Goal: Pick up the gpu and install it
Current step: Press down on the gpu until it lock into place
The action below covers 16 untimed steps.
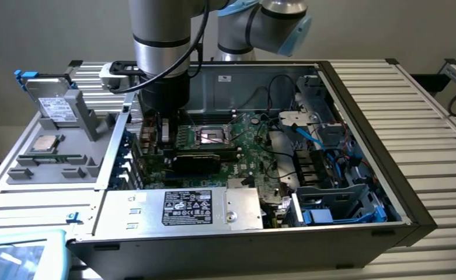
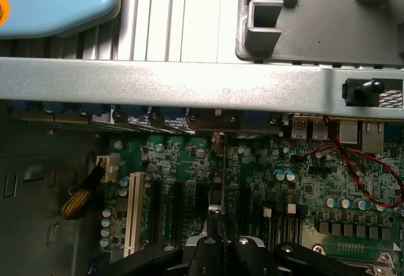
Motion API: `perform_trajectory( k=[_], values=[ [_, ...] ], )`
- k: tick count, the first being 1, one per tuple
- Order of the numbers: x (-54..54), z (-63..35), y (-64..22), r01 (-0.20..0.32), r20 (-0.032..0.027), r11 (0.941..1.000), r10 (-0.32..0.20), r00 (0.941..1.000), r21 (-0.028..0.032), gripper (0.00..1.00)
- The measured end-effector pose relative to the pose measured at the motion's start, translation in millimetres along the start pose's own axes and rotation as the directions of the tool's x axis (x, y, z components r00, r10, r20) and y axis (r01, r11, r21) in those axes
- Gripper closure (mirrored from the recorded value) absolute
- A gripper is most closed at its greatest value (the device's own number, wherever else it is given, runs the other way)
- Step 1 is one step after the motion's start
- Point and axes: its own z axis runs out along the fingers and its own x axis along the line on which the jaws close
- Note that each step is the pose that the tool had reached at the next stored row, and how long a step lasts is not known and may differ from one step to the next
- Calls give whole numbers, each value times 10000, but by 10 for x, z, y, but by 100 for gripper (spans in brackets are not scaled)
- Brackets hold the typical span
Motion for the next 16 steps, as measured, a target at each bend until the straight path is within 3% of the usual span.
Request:
perform_trajectory(
  k=[16],
  values=[
    [-3, 39, -4, 1, -2, 10000, -1, 10000, -1, 88]
  ],
)
